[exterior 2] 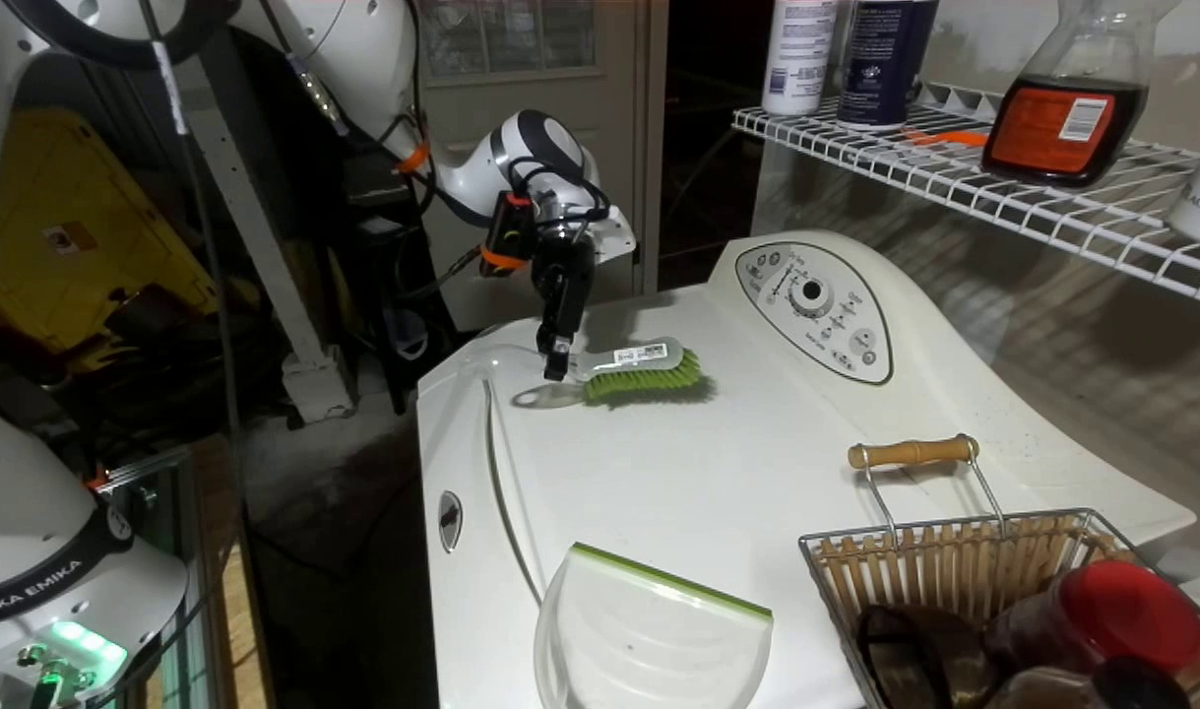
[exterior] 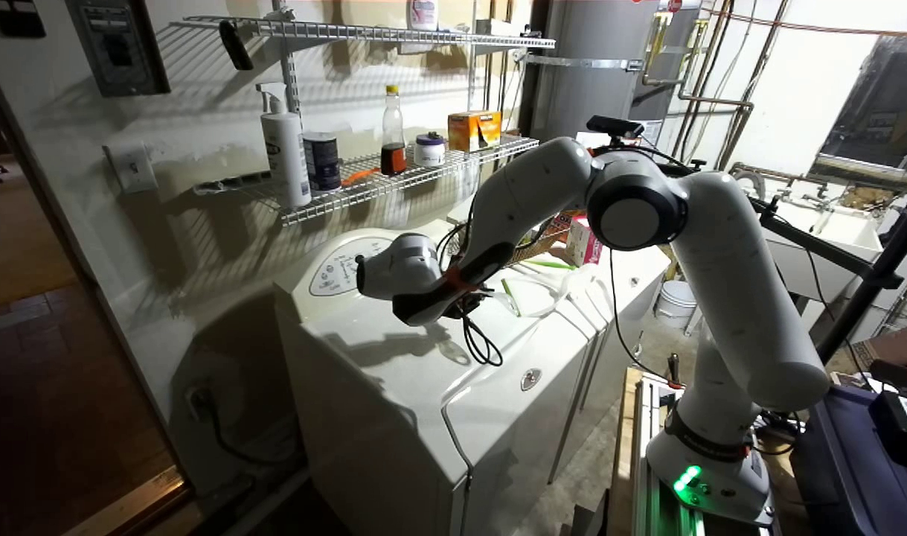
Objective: Use the brush to wipe the top of the machine
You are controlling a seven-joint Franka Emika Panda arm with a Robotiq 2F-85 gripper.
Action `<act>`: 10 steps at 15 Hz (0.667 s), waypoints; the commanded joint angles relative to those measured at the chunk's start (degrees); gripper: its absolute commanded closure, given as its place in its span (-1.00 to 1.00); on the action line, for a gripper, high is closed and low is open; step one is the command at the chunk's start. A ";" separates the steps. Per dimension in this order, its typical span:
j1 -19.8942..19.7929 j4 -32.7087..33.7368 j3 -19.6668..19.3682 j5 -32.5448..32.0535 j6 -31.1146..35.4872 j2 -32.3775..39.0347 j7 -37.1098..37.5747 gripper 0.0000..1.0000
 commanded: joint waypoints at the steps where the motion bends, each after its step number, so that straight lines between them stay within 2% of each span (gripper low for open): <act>1: 1.20 -4.10 3.17 -4.25 2.35 -2.58 -3.61 0.95; 5: 1.28 -0.62 4.52 -3.60 1.17 3.80 -8.03 0.95; 10: 0.83 0.68 3.18 -2.57 -2.57 10.63 -9.27 0.95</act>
